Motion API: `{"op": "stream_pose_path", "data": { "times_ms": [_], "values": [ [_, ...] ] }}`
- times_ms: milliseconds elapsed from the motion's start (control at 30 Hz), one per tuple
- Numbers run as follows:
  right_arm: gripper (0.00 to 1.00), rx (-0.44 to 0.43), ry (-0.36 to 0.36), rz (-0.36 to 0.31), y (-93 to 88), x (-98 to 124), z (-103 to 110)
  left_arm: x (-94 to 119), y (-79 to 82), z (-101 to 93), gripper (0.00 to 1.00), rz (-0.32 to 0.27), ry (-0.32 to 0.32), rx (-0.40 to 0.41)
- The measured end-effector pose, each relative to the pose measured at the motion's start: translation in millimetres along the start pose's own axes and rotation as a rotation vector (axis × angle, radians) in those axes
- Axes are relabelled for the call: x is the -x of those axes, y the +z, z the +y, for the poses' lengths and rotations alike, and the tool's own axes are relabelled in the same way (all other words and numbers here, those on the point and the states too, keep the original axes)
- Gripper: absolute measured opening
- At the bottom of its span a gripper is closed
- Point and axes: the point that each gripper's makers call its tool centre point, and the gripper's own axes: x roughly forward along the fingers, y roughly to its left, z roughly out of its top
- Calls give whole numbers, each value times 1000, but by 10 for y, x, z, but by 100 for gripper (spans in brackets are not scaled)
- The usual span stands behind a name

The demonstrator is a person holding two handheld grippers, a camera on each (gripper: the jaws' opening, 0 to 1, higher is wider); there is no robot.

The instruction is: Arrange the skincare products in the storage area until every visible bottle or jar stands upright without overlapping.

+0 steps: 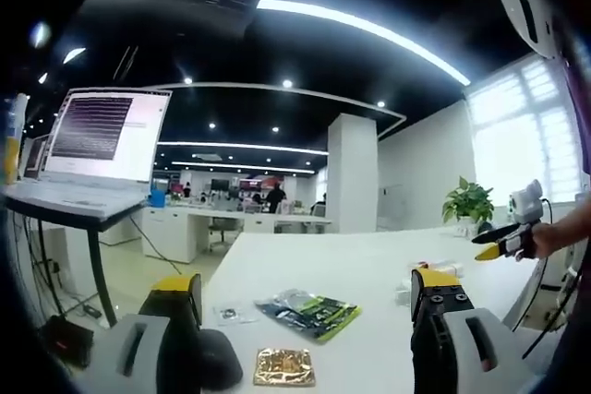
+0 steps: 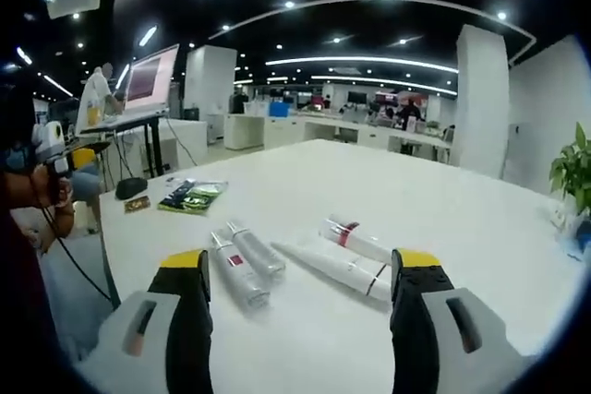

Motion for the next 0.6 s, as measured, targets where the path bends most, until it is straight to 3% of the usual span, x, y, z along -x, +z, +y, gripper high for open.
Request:
{"op": "stream_pose_path", "data": {
  "times_ms": [100, 367, 467, 600],
  "values": [
    [77, 24, 40, 22, 23, -61, -53, -9, 1, -33, 97, 5, -14, 1],
    [62, 75, 147, 82, 102, -256, -183, -1, 28, -44, 97, 4, -15, -10],
    [58, 109, 255, 147, 63, -325, -107, 5, 21, -44, 97, 10, -14, -10],
    [52, 165, 308, 210, -7, -404, -87, 1, 24, -33, 96, 10, -9, -3]
  ]
}}
